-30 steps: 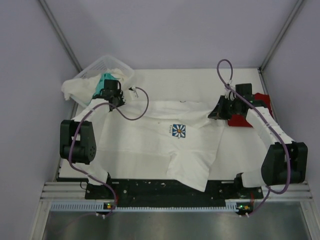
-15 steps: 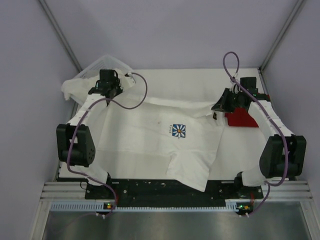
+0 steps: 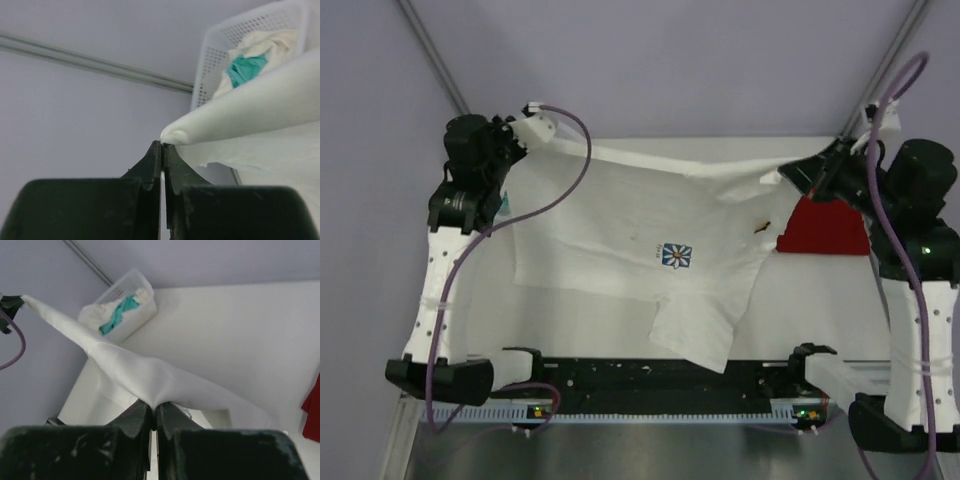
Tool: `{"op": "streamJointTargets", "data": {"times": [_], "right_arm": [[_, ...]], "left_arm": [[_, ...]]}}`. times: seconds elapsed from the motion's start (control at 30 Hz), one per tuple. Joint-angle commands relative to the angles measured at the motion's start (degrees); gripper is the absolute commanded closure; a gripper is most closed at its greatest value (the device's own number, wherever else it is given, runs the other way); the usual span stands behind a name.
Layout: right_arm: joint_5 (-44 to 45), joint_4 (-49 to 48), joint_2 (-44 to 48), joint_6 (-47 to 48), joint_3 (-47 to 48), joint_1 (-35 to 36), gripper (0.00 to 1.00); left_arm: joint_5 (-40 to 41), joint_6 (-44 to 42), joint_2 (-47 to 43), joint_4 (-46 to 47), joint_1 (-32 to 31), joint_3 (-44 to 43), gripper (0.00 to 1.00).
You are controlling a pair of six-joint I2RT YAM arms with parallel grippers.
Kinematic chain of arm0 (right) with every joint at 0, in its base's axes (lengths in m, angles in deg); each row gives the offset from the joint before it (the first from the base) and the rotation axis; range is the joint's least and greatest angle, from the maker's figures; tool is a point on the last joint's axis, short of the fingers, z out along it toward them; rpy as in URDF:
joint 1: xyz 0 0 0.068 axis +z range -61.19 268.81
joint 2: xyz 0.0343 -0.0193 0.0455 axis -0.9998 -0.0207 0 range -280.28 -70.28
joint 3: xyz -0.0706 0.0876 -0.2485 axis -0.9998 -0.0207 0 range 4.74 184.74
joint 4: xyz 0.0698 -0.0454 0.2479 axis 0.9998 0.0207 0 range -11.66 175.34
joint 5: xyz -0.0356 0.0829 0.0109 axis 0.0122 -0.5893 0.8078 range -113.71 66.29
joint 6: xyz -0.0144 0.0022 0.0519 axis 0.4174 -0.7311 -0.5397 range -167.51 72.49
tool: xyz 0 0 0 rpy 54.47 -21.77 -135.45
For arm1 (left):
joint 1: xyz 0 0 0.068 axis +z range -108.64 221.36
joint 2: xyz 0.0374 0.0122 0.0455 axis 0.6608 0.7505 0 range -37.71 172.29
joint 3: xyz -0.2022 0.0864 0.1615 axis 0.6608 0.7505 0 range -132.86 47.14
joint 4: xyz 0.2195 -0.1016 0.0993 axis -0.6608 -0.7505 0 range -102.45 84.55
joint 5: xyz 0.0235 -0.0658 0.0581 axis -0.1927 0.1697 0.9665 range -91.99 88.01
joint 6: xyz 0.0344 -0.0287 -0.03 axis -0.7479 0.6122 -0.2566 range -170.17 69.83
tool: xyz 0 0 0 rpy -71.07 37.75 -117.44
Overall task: Fold and stack the t-shirts
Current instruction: Flatten out the tshirt
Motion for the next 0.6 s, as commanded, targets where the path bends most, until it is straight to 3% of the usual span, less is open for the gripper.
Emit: {"op": "streamJointTargets", "data": {"times": [0.0,0.17,0.4,0.47,0.57], "right_arm": [[0.08,5.10,3.89,0.50,12.38,-0.36,1.00],[-0.54,8.62,5.12,0.76,22.50,-0.27,1.00],[0.51,8.63,2.50,-0.63,23.13,-0.27,1.00],[1.64,8.54,1.18,-2.04,23.48,-0.27,1.00],[2.36,8.80,1.60,-3.02,22.70,-0.36,1.00]], "left_arm": [[3.80,-3.39,-10.08,0.36,0.35,-4.02,1.00],[4.78,-5.42,-14.84,0.20,0.44,-6.65,1.00],[4.25,-5.16,-14.32,-0.08,0.44,-6.23,1.00],[3.55,-4.46,-12.05,-2.34,0.53,-7.00,1.00],[3.02,-0.51,-4.32,-9.91,1.67,-16.12,1.00]]}}
